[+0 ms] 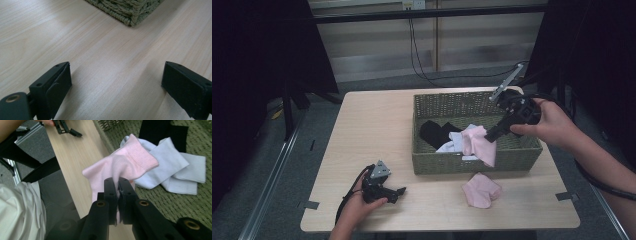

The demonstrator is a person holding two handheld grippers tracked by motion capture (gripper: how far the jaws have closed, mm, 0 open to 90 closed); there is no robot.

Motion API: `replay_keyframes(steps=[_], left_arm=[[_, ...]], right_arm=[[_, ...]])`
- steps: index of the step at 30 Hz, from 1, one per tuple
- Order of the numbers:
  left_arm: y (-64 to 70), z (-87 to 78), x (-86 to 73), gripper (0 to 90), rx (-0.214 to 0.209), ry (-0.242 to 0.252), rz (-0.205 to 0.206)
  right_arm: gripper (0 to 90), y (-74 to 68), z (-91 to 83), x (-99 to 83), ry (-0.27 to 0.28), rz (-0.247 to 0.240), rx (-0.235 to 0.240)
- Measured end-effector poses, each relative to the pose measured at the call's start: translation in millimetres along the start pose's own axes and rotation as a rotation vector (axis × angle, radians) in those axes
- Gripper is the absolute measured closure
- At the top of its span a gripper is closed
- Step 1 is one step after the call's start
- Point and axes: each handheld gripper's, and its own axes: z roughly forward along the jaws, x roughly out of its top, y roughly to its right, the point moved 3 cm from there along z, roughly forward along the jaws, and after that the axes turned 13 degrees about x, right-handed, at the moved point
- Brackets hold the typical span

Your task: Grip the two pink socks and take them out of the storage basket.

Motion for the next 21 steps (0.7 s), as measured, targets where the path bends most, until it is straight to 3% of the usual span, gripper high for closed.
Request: replay_keyframes(steps=[11, 21], left_arm=[[-0.1, 0.2, -0.1, 8.5, 0.001, 0.002, 0.004], [0.3, 0.2, -0.2, 8.5, -0.002, 0.001, -0.001]], right_arm=[[86.1, -16.1, 20.6, -2.9, -0.024, -0.049, 0.036], [85.8, -22.6, 57.8, -4.5, -0.085, -0.066, 0.086]])
